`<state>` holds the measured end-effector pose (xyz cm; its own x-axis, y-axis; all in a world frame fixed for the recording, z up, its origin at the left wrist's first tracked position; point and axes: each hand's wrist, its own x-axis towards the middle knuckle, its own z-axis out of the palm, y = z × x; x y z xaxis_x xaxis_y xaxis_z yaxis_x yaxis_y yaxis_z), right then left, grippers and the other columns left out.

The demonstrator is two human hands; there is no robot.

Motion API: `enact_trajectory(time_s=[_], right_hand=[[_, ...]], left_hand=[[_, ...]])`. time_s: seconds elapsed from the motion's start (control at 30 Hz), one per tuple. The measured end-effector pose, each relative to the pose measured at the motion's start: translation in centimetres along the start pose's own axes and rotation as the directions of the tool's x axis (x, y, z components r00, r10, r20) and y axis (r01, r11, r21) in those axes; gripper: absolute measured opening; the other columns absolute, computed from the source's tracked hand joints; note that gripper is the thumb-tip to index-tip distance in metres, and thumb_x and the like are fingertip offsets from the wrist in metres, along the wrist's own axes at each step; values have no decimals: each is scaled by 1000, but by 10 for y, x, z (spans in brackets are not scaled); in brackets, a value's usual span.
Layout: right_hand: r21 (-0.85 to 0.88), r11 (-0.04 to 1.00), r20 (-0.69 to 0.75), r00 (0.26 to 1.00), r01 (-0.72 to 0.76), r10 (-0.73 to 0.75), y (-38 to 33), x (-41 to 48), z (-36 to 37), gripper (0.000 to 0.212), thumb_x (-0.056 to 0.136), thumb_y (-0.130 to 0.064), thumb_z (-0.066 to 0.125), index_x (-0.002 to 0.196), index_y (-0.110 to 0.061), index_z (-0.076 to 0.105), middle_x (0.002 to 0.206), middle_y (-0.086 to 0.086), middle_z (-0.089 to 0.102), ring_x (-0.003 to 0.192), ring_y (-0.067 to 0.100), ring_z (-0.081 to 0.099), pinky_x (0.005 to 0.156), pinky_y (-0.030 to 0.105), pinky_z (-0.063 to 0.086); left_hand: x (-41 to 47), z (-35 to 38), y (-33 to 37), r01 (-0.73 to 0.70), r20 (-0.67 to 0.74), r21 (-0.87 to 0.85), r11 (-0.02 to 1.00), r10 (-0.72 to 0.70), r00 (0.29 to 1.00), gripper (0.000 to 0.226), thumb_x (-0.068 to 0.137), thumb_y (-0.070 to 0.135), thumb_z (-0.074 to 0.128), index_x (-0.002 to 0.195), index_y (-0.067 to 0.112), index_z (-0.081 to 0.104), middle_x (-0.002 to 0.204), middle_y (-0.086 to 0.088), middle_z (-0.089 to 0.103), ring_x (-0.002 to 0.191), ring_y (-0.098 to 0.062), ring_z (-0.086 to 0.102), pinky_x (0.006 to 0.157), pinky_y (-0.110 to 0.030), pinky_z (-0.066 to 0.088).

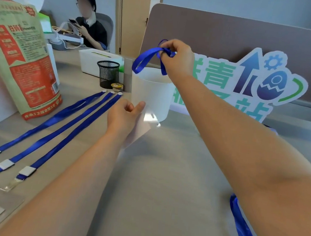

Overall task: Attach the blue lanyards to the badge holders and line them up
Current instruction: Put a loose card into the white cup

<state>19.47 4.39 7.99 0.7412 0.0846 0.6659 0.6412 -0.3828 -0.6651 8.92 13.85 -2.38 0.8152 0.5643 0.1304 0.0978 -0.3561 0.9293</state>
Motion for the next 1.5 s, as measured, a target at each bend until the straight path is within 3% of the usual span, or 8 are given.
enact_trajectory(time_s=[0.23,0.4,0.73,0.9,1.13,1.23,1.37,1.5], right_hand=[[-369,927,248,954,-65,166,20,11,22,25,82,-4,57,102,-16,67,112,2,65,102,17,59,84,27,50],[-383,921,376,898,-74,228,18,1,19,36,83,-5,52,118,-13,57,126,5,54,116,21,51,89,25,44],[-210,974,233,963,-85,134,26,-26,-25,23,85,-4,47,102,-11,61,99,3,63,86,12,54,62,16,44],[-252,962,229,959,-105,164,40,-55,-82,19,84,-3,49,94,-13,63,100,6,67,81,15,59,54,7,42],[-328,900,236,897,-287,372,70,-107,-175,17,82,0,52,85,-14,61,89,8,66,54,-2,58,48,3,41],[-420,843,172,882,-337,439,82,-131,-210,17,82,-2,53,83,-16,62,83,3,65,66,7,59,52,4,41],[-523,792,260,827,-314,499,98,-162,-236,8,82,-7,60,83,-14,64,86,1,64,79,13,56,77,24,46],[-624,736,385,718,-261,580,104,-186,-249,11,79,-24,70,83,-15,64,80,-5,58,77,11,53,64,16,41]], left_hand=[[5,-1,-5,37,-22,15,999,-36,999,21,88,32,59,76,16,54,68,3,48,63,-11,44,55,-17,34],[3,1,-7,18,-2,15,1000,-18,1000,16,89,31,58,77,21,53,73,5,50,66,-10,45,55,-16,33],[-9,4,-2,-106,76,94,990,99,992,8,89,27,58,90,18,57,89,3,56,85,-12,49,71,-24,38],[-25,14,8,-290,186,166,943,259,948,8,87,26,62,86,18,59,83,9,55,75,-7,51,58,-15,34],[-69,52,27,-515,379,164,841,429,820,7,84,18,63,79,16,58,78,9,53,72,-12,49,59,-18,34],[-84,72,36,-541,422,141,829,444,790,10,84,19,62,76,18,56,74,14,52,69,-7,49,60,-17,35],[-100,96,38,-545,476,124,829,432,766,9,82,20,60,76,15,56,81,6,59,70,-12,50,67,-25,38],[-111,112,37,-555,523,163,816,406,750,11,82,23,60,74,15,56,85,1,63,75,-19,54,69,-31,44]])
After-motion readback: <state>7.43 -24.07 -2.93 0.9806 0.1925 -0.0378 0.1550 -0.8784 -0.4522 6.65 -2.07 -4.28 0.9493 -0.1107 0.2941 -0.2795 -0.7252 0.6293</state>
